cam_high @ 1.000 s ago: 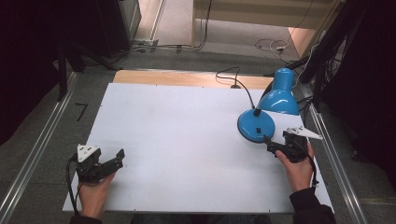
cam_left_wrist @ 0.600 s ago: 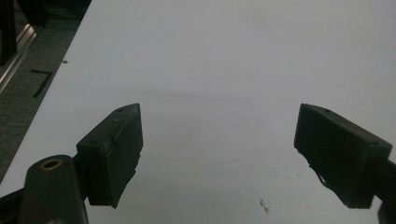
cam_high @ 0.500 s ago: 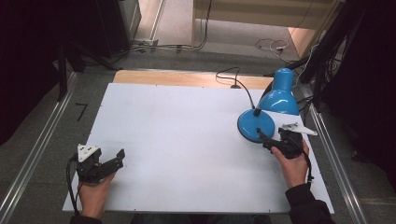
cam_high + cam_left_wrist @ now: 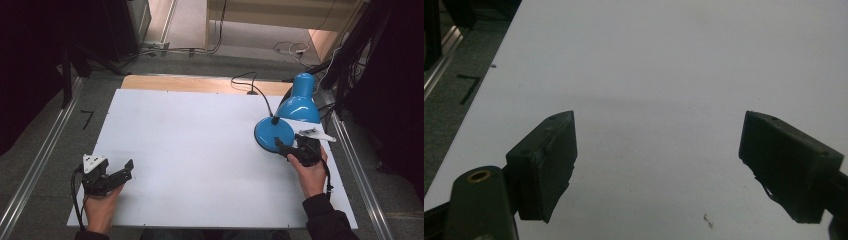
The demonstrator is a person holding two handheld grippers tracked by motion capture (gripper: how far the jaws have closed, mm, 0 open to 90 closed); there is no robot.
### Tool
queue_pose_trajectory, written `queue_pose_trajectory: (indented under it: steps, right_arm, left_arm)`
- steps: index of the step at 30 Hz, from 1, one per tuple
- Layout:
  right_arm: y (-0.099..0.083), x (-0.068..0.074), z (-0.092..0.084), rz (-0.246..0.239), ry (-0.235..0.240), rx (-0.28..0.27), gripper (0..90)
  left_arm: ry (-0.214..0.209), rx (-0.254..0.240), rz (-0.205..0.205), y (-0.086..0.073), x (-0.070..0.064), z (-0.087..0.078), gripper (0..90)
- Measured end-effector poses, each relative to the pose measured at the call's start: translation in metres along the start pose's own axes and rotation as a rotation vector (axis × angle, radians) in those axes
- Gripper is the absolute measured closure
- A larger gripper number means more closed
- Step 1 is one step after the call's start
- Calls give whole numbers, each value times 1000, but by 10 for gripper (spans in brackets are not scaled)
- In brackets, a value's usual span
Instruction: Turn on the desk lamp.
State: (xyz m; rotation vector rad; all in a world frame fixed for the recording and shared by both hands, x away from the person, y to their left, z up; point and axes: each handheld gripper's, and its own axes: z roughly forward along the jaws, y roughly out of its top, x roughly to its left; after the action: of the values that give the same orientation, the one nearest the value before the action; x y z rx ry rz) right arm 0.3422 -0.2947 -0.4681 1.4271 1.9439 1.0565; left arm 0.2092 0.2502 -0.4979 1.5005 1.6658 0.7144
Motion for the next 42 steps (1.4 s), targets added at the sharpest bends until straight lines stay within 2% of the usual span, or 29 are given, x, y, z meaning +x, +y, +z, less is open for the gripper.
queue_pose_trajectory:
  steps: [14,24,29,32,33,34,38,42]
  right_arm:
    - [4,3,8,14,14,-9,231]
    - [6,3,14,3,12,-18,337]
    - [5,3,18,-7,19,-21,455]
    - [5,2,22,2,23,-21,577]
    - [4,1,24,14,27,-18,667]
    - [4,1,24,14,27,-18,667]
    - [4,-3,27,23,29,-9,808]
    - [2,-4,30,9,17,9,876]
  left_arm:
    - [-1,3,0,0,0,1,162]
    - [-3,4,0,0,0,2,162]
    - [-2,7,2,0,0,2,162]
    - [-3,6,0,0,0,2,162]
    - [-3,6,-1,0,0,2,162]
    - [-3,5,-2,0,0,2,162]
    - [-2,6,-4,0,0,2,162]
    - [-3,6,-3,0,1,2,162]
